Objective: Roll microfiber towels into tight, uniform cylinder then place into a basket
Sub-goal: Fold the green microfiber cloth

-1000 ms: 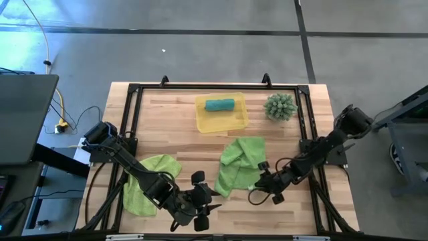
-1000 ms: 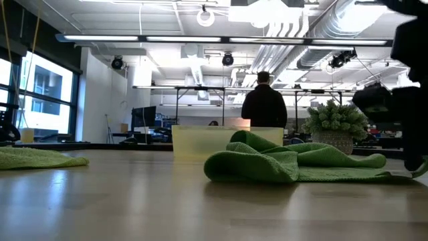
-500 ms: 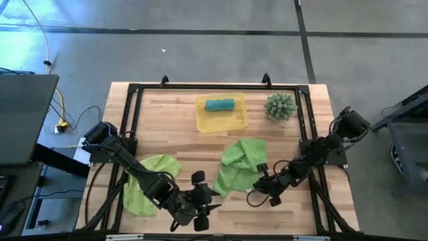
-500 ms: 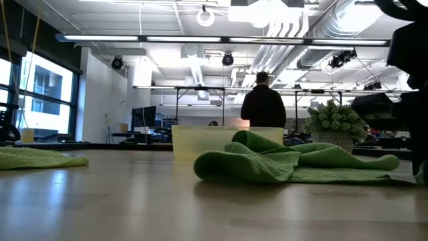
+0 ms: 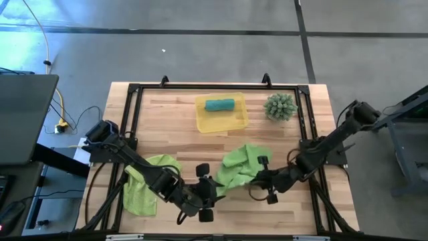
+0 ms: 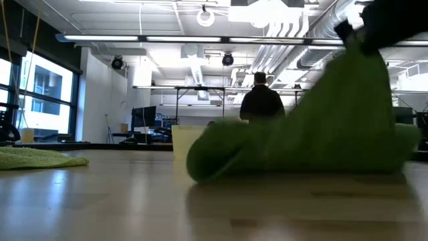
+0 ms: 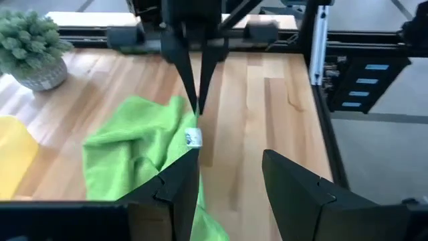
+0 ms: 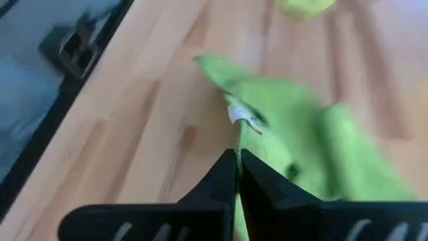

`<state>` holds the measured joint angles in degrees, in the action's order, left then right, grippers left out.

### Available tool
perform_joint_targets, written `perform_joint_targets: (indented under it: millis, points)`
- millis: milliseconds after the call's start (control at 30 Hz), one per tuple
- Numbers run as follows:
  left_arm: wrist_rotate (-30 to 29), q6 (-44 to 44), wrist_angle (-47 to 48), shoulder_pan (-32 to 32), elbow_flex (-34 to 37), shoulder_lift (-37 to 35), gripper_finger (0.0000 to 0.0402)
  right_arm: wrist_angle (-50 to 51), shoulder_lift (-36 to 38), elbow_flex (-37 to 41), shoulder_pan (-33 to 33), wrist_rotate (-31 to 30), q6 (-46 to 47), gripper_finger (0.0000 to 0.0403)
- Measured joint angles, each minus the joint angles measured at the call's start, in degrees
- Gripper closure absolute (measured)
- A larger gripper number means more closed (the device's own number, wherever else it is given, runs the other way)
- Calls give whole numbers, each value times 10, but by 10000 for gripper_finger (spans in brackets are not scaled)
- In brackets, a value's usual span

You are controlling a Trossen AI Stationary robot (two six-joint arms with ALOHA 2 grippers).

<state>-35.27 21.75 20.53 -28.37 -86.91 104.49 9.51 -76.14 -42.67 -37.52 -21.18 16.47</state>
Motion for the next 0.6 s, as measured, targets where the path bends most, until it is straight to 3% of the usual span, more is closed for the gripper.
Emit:
perform_joint_targets:
  millis: [233,400,600]
  points:
    - [17,-63,-28,28,0,0,248,97,21,-118,0,-98,-16,402]
    - [17,-126,-62,46,0,0,248,107,19,-185,0,-119,-72,402]
    - [16,-147,-101,63,0,0,248,114,19,-228,13,-164,-67,402]
